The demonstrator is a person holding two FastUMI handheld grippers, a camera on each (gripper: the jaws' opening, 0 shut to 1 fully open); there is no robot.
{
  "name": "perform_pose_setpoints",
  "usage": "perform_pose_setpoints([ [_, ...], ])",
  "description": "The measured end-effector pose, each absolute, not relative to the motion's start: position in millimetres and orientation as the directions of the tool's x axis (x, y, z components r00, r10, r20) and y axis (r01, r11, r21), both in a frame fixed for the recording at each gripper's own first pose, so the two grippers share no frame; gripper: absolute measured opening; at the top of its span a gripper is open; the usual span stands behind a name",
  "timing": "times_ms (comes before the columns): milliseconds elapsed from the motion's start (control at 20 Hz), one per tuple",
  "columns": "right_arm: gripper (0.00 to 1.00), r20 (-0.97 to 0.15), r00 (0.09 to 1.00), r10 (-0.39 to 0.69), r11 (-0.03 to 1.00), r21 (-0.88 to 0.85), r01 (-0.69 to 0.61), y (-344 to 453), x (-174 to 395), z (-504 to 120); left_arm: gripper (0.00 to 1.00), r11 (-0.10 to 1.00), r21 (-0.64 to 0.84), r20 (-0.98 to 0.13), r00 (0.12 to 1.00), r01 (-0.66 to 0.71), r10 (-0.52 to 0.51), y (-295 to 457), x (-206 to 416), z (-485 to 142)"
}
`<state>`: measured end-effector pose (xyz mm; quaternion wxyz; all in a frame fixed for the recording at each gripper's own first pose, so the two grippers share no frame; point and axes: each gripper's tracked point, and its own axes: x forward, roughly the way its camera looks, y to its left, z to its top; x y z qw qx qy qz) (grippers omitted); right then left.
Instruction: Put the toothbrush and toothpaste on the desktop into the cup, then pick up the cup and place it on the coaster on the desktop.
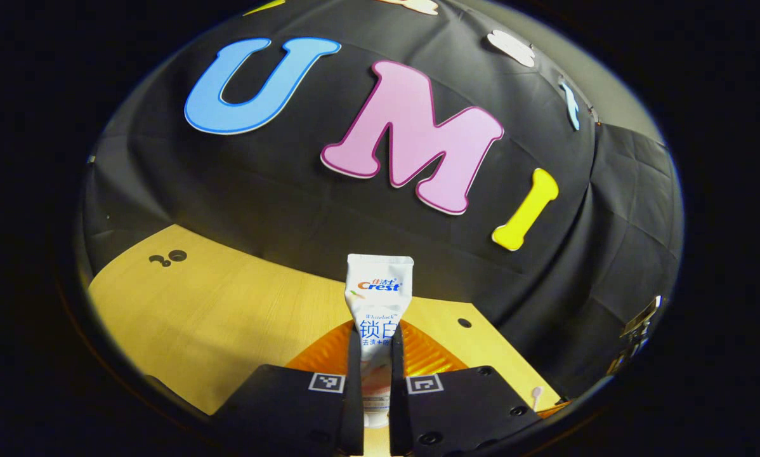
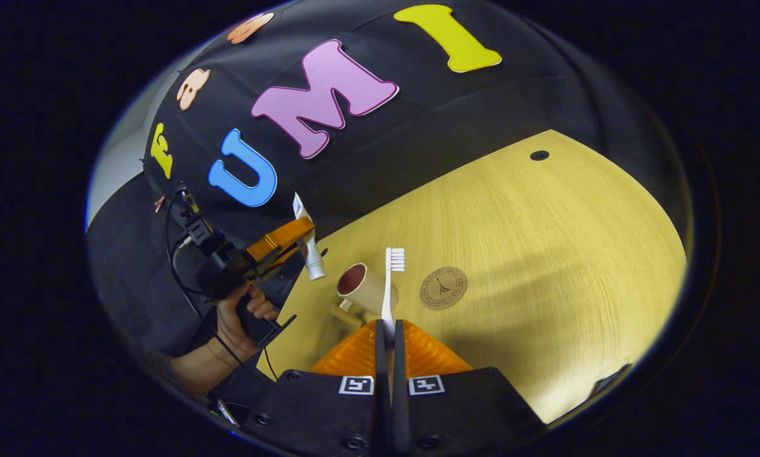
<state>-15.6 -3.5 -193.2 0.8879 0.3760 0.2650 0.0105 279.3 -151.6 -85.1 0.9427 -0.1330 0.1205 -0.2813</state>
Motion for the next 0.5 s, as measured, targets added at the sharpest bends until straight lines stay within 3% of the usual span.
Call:
perform_pose_setpoints([
  [500,0.05,-0.485,0.855,0.185,0.735,0.646,0.207,-27,-14,-205,0.22,0.845,-0.288,-0.258,0.814,0.450,-0.521,-162,295,-152],
])
